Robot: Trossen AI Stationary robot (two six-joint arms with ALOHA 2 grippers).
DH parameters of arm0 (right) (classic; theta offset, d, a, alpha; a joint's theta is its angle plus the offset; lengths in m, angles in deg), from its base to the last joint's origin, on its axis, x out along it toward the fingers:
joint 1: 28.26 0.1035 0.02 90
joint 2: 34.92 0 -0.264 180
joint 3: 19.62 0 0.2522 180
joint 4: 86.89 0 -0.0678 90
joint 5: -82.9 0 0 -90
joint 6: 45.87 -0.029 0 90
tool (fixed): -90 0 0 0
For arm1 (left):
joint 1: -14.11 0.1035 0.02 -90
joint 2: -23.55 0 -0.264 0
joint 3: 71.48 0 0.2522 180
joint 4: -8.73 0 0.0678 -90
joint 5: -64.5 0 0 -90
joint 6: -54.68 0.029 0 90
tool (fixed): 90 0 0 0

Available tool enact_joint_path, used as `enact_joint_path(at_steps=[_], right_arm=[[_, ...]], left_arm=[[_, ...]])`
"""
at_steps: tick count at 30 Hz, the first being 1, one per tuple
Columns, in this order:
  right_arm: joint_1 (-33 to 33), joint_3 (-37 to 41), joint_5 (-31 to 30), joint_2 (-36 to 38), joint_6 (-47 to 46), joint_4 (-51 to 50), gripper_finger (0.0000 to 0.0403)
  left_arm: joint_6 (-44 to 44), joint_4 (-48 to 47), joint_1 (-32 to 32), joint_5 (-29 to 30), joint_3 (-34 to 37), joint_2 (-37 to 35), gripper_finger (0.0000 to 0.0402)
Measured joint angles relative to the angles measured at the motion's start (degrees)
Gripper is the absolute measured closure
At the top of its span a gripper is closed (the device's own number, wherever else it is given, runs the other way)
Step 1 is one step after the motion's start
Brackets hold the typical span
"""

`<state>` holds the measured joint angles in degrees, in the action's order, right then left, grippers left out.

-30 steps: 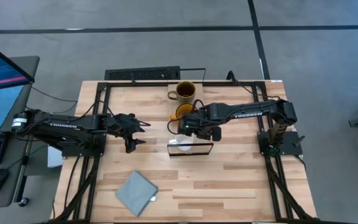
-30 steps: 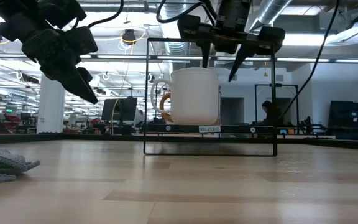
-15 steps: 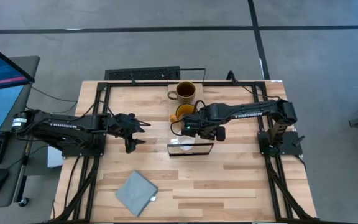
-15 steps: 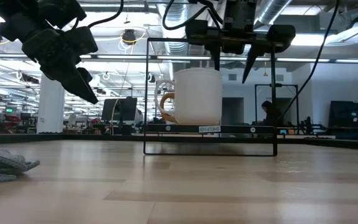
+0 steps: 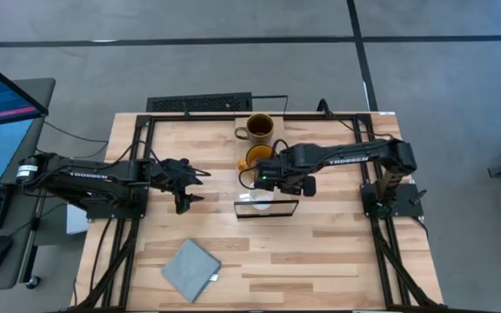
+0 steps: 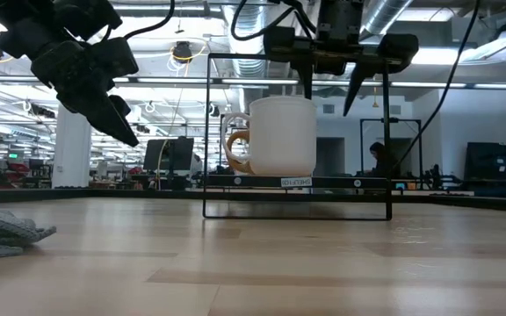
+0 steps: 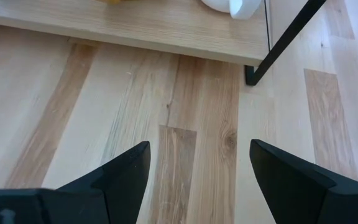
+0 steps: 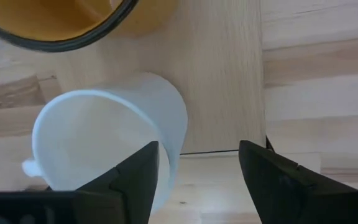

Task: Stack small to large cups/mugs on shelf
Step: Put the white mug on the shelf, then return to Home Position

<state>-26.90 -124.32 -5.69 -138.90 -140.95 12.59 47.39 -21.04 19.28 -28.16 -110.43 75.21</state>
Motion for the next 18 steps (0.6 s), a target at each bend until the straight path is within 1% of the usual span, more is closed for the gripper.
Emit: enact_joint_path(at_steps=[4,9,15,18], right_arm=[[0.0,-1.2,-0.4,0.2,1.8,0.7,0.0158],[-1.0,-6.3,-2.2,0.2,7.0,-0.7,0.0159],[-2.6,-13.8,-8.9,0.2,15.3,-8.2,0.0158],[-2.7,-17.4,-13.5,0.2,20.0,-12.9,0.0159]], left_arm=[[0.0,0.0,0.0,0.0,0.0,0.0,0.0134],[-0.8,0.0,0.0,0.0,0.0,0.0,0.0134],[-4.8,0.0,0.0,0.7,0.0,0.0,0.0134],[-7.1,0.0,0.0,2.0,0.0,0.0,0.0134]])
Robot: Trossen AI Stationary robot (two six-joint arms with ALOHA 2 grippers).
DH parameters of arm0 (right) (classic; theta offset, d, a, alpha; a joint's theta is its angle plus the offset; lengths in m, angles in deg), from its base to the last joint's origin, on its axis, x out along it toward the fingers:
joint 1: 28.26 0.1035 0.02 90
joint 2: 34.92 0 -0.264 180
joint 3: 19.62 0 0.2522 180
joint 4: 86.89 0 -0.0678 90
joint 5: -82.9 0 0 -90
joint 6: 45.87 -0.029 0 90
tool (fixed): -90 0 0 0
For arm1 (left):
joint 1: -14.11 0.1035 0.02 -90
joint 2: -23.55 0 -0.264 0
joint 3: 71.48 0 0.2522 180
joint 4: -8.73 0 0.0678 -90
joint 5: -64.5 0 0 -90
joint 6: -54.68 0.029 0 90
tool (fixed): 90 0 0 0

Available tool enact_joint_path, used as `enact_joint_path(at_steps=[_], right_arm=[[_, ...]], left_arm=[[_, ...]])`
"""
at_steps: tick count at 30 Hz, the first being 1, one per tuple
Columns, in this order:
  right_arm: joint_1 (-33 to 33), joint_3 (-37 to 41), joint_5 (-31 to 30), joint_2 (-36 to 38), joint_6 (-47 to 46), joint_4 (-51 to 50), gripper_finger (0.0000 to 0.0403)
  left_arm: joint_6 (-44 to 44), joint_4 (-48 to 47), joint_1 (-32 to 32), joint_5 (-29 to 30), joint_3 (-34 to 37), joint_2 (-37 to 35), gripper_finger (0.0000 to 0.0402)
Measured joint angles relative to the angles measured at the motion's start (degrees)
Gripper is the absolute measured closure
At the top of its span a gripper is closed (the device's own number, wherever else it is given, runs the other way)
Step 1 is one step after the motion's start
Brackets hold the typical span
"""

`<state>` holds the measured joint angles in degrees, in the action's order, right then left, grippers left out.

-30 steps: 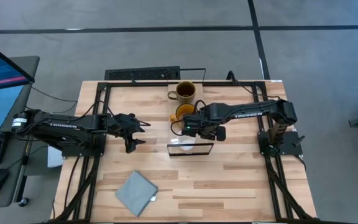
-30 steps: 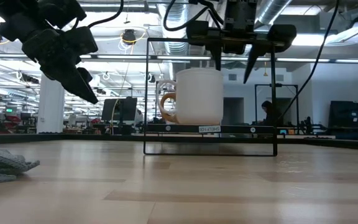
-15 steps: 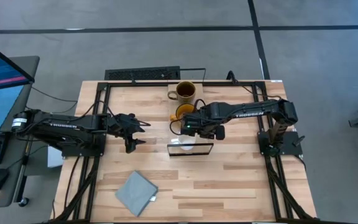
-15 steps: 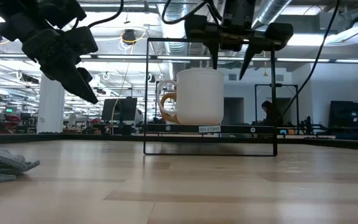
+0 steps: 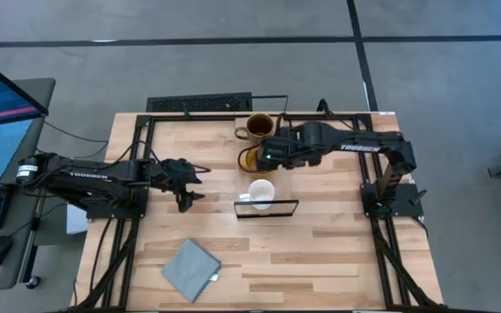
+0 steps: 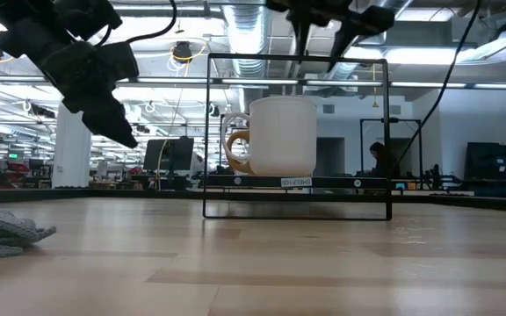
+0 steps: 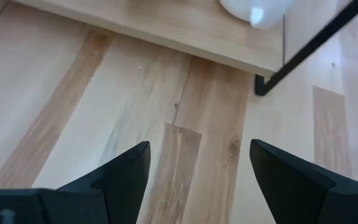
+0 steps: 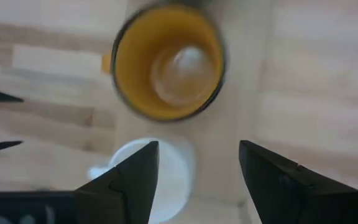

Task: Stack small to large cups/mugs on shelf
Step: Return to Home Position

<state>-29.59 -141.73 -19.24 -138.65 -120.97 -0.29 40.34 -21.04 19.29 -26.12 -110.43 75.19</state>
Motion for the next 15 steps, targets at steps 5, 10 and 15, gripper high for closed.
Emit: enact_joint_path(at_steps=[5,10,15], right_arm=[[0.1,-3.1,-8.9,1.2,5.8,-7.4,0.0159],[0.0,-3.2,-15.8,4.8,12.6,-10.0,0.0159],[-0.1,-3.3,-22.0,9.5,20.3,-10.4,0.0159]], left_arm=[[-2.6,0.1,0.0,2.2,0.0,0.0,0.0134],[-3.5,3.8,0.0,3.1,0.0,0.0,0.0134],[-3.4,10.5,0.0,4.5,0.0,0.0,0.0134]])
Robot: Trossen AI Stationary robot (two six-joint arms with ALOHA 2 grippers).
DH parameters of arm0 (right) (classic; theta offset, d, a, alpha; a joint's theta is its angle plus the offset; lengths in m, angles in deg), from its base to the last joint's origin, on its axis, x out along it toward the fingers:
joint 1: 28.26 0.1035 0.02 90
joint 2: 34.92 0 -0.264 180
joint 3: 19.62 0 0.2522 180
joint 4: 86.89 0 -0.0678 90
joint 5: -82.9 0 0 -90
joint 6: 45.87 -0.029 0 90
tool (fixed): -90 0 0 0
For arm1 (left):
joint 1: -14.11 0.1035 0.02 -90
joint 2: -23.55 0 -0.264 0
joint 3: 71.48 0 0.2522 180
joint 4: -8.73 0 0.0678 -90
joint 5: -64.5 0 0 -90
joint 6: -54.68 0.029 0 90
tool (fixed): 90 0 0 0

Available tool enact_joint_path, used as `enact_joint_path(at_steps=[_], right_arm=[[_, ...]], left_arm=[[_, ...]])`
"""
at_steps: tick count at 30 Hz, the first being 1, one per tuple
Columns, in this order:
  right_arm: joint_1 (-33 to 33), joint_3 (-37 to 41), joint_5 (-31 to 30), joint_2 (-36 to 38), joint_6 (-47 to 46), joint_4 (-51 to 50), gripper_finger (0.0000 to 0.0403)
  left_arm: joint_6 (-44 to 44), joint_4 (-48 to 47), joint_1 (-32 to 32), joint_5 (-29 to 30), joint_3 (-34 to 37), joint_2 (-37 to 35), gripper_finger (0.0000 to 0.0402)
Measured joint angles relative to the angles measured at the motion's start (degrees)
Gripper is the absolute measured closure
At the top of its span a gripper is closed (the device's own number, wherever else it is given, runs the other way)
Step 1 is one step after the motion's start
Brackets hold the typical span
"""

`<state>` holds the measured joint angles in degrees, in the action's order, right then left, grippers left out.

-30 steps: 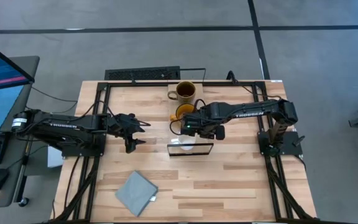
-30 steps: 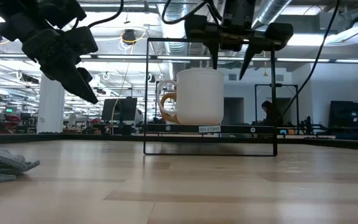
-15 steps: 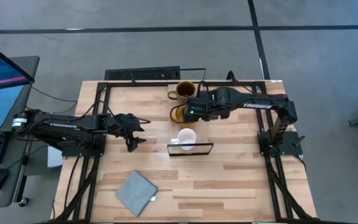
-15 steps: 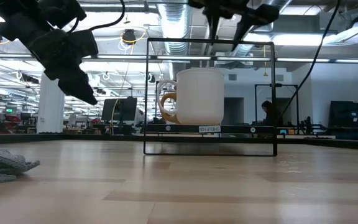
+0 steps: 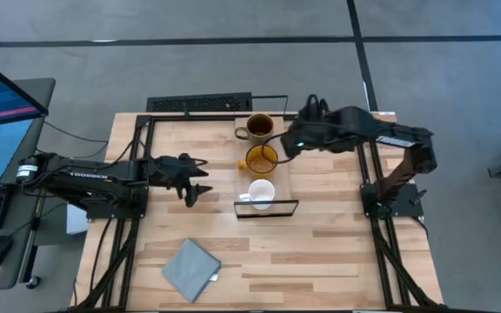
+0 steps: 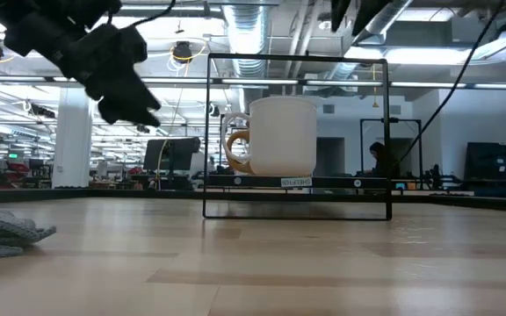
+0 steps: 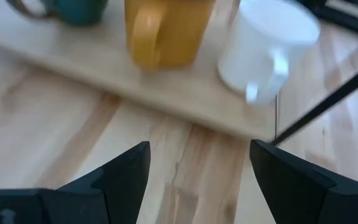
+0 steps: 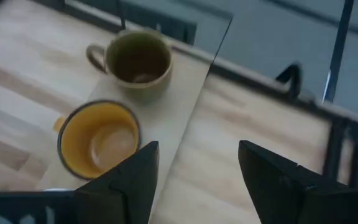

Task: Stack small to large cups/mugs on shelf
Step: Return to Home Position

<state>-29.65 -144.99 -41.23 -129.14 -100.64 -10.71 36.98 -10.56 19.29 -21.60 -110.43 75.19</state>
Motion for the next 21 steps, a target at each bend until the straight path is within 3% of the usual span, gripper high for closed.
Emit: enact_joint_path(at_steps=[6,13,17,21], right_arm=[[0.0,2.0,-8.8,7.3,8.3,0.1,0.0159],[0.0,16.2,-14.2,21.4,9.9,2.9,0.0159],[0.0,27.1,-13.9,30.0,17.0,14.7,0.0159],[0.0,38.0,-9.9,37.0,26.0,29.1,0.0159]], left_arm=[[0.0,6.9,0.0,1.5,0.0,0.0,0.0134],[-4.1,9.5,0.0,1.5,0.0,0.0,0.0134],[-4.4,10.2,0.0,1.5,0.0,0.0,0.0134],[-4.0,11.0,0.0,1.6,0.0,0.0,0.0134]])
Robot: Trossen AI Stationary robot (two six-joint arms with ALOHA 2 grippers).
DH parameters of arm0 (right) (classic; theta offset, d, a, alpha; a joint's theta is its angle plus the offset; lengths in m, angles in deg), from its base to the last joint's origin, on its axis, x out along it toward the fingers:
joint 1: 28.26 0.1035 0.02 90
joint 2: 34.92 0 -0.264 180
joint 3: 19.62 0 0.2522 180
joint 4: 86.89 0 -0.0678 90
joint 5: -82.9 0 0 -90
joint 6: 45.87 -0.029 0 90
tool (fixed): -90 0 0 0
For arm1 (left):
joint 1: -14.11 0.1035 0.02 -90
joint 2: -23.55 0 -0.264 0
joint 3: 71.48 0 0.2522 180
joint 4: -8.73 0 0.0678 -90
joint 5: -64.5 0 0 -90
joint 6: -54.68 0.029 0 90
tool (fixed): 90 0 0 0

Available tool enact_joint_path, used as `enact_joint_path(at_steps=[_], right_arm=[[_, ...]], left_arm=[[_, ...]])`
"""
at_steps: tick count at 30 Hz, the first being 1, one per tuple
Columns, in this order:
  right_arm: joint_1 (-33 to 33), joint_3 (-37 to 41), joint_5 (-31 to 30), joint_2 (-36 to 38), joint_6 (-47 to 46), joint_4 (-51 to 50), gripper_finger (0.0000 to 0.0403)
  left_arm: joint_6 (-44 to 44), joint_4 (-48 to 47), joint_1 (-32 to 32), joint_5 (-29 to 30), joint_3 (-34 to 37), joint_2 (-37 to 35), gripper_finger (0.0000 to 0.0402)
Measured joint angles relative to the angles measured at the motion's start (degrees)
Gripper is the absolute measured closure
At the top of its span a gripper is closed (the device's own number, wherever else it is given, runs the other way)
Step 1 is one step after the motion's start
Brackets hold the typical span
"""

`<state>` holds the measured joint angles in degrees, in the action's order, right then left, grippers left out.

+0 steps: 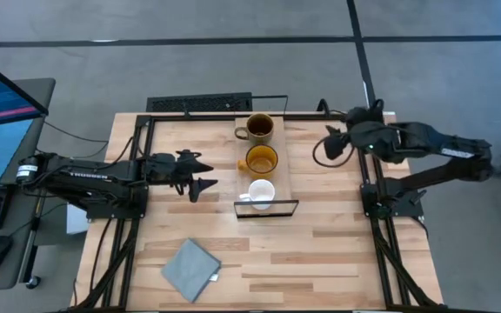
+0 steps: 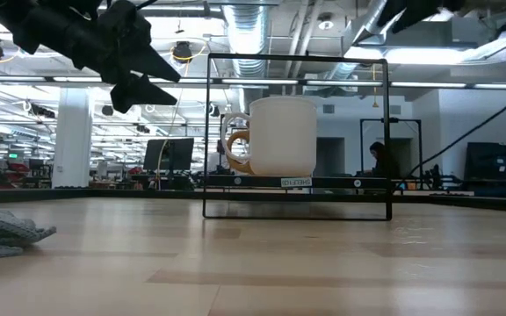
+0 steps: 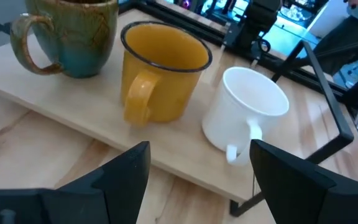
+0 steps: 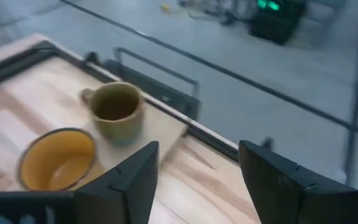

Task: Stack small to large cups/mugs on shelf
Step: Return to Home Position

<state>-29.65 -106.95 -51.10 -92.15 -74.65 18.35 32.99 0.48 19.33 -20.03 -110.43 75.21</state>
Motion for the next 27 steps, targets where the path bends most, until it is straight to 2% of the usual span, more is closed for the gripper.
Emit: enact_joint_path(at_steps=[5,12,16,21,25,27], right_arm=[[0.0,12.6,1.1,7.0,8.0,13.7,0.0159],[0.0,30.3,2.1,18.9,11.7,28.0,0.0159],[-0.2,39.0,4.1,28.1,17.4,36.0,0.0159],[-3.5,46.9,6.7,37.6,23.6,46.8,0.0159],[-8.2,50.9,7.8,43.1,24.8,50.2,0.0159],[-11.0,52.3,10.7,45.0,24.7,50.4,0.0159]], left_arm=[[1.8,2.3,0.0,3.7,0.0,0.0,0.0134],[4.1,4.5,0.0,11.2,0.0,0.0,0.0134],[9.1,6.5,0.9,11.3,0.0,-0.9,0.0134],[11.9,7.6,5.5,11.5,0.0,-2.5,0.0134],[14.0,8.6,10.7,11.2,0.0,-2.7,0.0134],[14.4,8.6,13.5,9.5,0.0,-2.7,0.0134]])
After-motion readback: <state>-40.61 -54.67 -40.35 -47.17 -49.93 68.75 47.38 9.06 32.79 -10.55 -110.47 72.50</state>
